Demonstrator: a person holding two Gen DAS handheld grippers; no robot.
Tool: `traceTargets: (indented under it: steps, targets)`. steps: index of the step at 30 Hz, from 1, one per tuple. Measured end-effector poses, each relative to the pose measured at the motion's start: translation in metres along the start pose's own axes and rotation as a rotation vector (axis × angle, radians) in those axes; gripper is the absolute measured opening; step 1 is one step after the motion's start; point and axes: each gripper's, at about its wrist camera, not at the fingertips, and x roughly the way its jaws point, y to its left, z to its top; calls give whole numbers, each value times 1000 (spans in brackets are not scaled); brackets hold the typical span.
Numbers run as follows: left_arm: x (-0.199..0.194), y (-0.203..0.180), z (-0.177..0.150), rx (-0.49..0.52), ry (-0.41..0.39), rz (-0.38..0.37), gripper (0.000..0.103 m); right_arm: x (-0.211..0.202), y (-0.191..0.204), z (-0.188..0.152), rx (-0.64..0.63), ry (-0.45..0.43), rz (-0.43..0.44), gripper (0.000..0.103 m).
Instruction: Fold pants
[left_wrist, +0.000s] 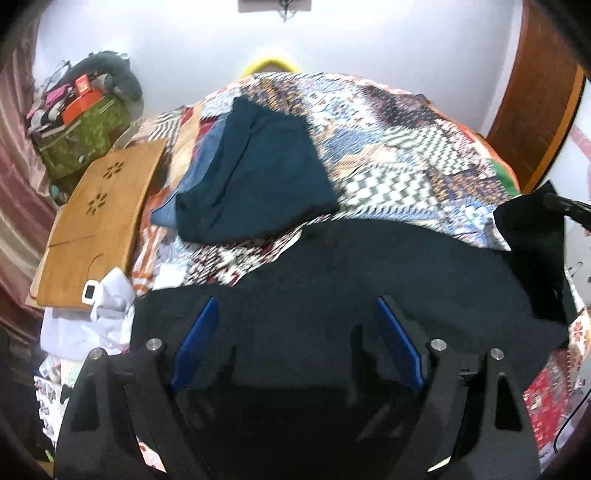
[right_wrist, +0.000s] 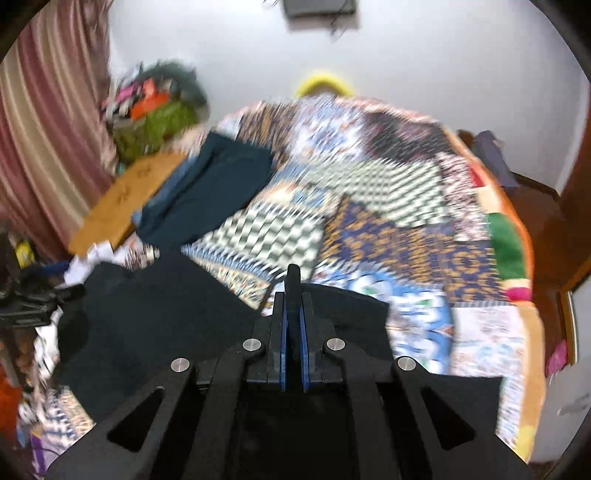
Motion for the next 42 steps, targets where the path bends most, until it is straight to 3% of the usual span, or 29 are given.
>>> traceTargets:
  steps: [6,12,20,23,30,32,35,42]
  targets:
    - [4,-35,21,15,16,-81,87,-75,-37,-6,62,-131,-58,5]
    - [31,-80,23,65,116,-140,87,-127,-63,-32,91,-205,-99,5]
    - [52,-129,-3,161,208,-149,87,-96,-89,-93,169,-56,-130,5]
    - [49,-135,-8,178,181,-118,88,-75,-100,-118,214,13,-135,5]
    - [44,-134,-12,166,159,-125,88,-54,-117,-160,308,119,-160,9]
    - [42,-133,-14,167,147,-124,88,-60,-117,-162,322,113,-194,22]
    - [36,-131,-14,165,126,-129,88,-74,-113,-157,307,95,-284,28]
    - [4,-90,-3,101,4,-99,88,-90,-74,-109,192,-19,-232,38]
